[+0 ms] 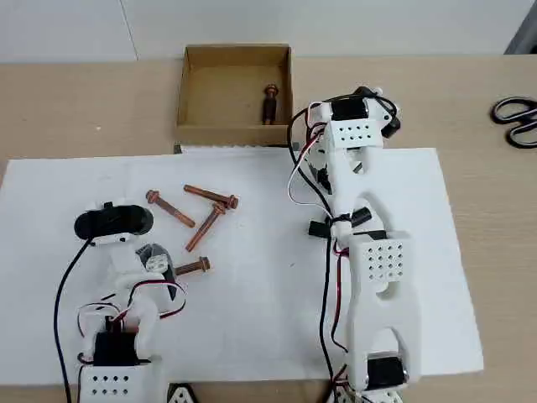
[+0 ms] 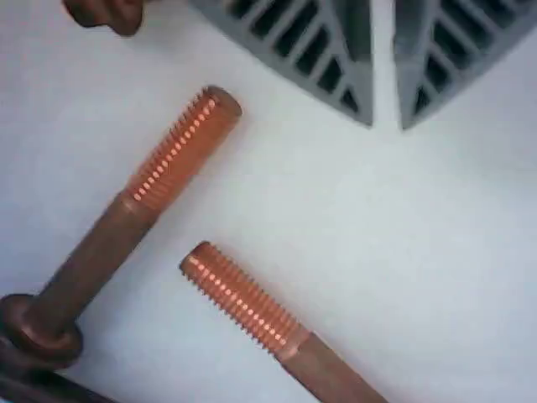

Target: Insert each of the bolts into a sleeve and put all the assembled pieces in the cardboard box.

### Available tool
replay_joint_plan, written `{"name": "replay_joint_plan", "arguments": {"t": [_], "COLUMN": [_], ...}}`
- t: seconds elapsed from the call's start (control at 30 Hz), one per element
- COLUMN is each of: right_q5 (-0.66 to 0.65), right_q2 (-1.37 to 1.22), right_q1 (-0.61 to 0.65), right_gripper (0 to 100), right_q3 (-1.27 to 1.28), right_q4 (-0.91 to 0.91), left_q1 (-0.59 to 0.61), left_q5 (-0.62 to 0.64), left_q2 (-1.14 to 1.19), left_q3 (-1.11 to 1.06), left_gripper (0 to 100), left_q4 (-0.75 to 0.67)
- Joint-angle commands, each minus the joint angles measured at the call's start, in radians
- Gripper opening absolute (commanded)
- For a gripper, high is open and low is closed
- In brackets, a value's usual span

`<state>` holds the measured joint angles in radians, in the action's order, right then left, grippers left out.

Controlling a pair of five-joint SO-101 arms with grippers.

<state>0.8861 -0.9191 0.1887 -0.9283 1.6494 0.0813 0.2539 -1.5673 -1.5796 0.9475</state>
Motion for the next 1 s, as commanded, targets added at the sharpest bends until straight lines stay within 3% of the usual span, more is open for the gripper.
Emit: {"name": "replay_joint_plan", "arguments": {"t": [0.0,0.37,0.53,0.97], "right_q5": [0.003,-0.003,-0.075,-0.459], "right_q2": [0.016,0.196,0.315,0.750], "right_q1": [-0.001,0.008,0.012,0.056], "right_gripper": [0.3,0.3,0.3,0.3], "right_q3": [-0.006,-0.006,-0.006,0.137], "right_q4": [-0.035,0.007,0.036,0.085], "left_q1": [-0.002,0.003,0.003,0.005], "left_q5": [-0.006,-0.003,-0.003,-0.002], "left_q2": [-0.006,-0.006,-0.006,-0.006], "left_q3": [0.002,0.002,0.002,0.002], "left_gripper": [1,1,1,1], "left_q4": [-0.017,-0.017,-0.017,-0.017]}}
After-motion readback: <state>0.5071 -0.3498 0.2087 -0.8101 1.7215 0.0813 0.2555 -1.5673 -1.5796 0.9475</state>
